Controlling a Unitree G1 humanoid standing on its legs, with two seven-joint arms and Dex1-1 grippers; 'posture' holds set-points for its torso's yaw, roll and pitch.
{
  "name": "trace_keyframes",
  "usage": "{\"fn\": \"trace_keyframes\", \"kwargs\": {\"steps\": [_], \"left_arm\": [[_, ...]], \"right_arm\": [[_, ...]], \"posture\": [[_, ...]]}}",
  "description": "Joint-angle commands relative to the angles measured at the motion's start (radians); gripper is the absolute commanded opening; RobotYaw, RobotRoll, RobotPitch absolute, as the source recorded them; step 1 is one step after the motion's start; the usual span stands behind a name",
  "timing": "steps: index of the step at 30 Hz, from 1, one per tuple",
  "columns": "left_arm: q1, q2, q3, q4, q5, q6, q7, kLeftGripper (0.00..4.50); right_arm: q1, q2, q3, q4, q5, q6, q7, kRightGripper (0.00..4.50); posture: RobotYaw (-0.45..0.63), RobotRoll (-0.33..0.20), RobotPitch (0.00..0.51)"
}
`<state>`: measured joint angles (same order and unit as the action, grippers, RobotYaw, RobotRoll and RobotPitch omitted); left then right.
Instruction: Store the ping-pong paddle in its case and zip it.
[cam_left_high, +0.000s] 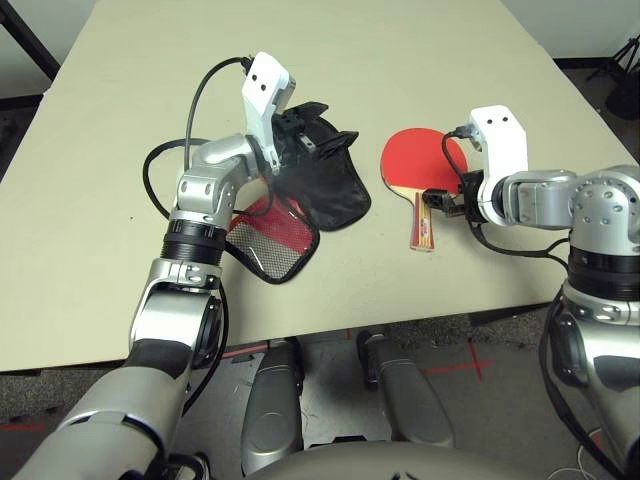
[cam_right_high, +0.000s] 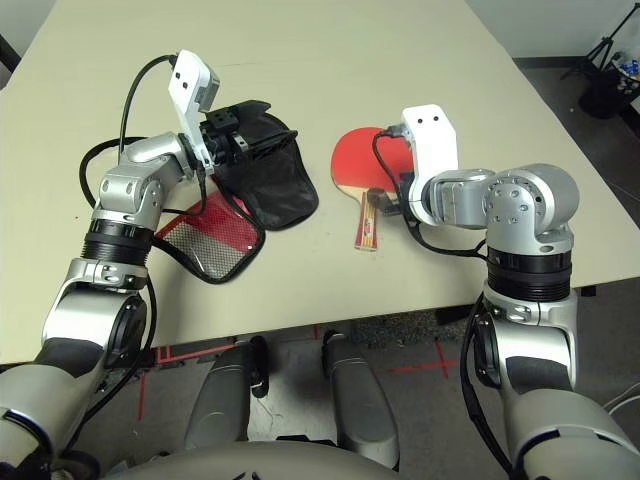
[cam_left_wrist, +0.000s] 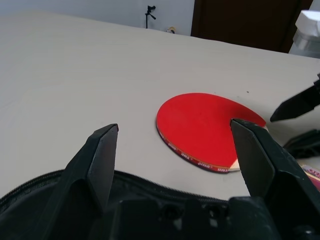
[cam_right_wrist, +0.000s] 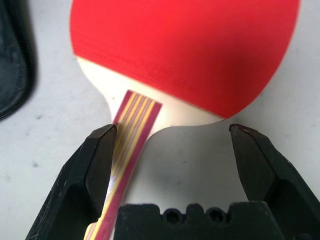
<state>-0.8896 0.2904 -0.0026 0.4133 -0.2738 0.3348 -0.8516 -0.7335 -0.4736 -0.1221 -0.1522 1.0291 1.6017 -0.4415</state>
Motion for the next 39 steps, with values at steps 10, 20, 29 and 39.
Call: {"fn": "trace_keyframes", "kwargs": {"steps": [10, 20, 29, 39], "left_arm": [[0.02, -0.022, -0.012, -0.032, -0.004, -0.001, 0.018, 4.5], [0.013, -0.013, 0.005, -0.031, -0.009, -0.001, 0.034, 4.5], [0.007, -0.016, 0.012, -0.026, -0.013, -0.006, 0.046, 4.5], [-0.022, -0.011, 0.026, -0.031, -0.017, -0.002, 0.048, 4.5]], "right_arm": [[0.018, 0.099, 0.004, 0.098, 0.226, 0.013, -0.355, 3.94], [0.025, 0.058, 0.037, 0.126, 0.277, 0.013, -0.431, 1.19], [-0.102, 0.021, -0.018, 0.182, 0.121, 0.013, -0.381, 1.06], [-0.348, 0.176, 0.032, 0.304, -0.149, 0.013, -0.108, 1.06]], "posture": [[-0.1, 0.0, 0.237], [-0.08, 0.0, 0.232], [-0.09, 0.0, 0.225], [-0.08, 0.0, 0.21]]}}
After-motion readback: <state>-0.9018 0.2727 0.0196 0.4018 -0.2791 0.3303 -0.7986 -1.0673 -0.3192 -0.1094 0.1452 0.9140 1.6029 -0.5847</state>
